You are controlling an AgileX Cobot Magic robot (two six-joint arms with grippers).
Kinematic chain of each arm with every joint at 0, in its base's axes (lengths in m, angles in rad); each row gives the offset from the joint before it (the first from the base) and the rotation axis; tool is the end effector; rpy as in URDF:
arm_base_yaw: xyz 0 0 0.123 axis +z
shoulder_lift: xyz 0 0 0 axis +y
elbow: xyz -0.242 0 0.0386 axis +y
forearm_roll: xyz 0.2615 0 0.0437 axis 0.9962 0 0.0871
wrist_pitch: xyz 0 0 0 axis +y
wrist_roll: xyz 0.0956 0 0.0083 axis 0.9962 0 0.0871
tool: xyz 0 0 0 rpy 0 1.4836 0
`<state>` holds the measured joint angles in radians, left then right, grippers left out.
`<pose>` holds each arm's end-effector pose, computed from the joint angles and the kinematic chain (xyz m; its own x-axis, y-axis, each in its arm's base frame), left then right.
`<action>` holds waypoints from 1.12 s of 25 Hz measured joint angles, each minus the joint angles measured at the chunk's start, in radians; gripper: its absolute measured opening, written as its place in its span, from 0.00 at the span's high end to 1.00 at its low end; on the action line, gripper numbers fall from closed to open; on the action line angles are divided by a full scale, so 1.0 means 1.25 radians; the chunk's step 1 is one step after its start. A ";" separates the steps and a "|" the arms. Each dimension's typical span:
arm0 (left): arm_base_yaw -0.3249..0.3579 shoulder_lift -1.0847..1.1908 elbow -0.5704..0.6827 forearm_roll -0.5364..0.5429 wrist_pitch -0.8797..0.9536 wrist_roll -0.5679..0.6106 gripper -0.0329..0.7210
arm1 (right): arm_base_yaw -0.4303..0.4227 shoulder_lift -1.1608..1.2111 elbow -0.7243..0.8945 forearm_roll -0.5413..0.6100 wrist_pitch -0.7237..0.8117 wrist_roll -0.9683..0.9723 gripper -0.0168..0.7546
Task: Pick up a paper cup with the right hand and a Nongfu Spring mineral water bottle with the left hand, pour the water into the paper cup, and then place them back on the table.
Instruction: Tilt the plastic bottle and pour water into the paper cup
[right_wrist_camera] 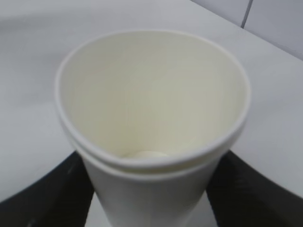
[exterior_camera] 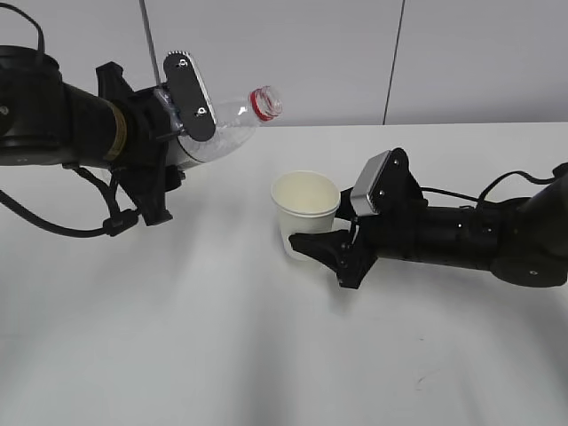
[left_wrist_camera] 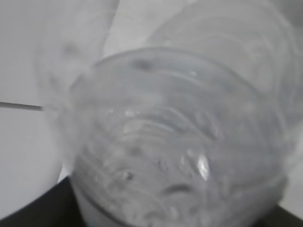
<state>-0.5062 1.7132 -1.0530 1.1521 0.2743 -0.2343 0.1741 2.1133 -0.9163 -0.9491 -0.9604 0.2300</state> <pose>0.3419 -0.1623 0.1722 -0.1057 0.9288 -0.3553 0.6228 0.3404 0.7045 0.3432 0.1252 0.0539 -0.0450 -0.3338 -0.9416 -0.8295 0.5377 -0.1509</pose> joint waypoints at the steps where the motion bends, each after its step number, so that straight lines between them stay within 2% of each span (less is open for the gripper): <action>1: 0.000 0.000 0.000 0.010 0.000 0.000 0.40 | 0.001 -0.003 0.000 -0.004 0.000 0.000 0.31; 13: 0.000 0.000 0.000 0.140 0.016 0.000 0.40 | 0.001 -0.021 0.000 -0.065 0.001 0.001 0.31; 28: 0.000 0.000 0.000 0.289 0.053 0.002 0.40 | 0.001 -0.021 -0.014 -0.085 -0.023 0.003 0.31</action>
<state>-0.5062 1.7132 -1.0530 1.5133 0.3408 -0.2312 0.1756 2.0874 -0.9343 -1.0553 -0.9895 0.2344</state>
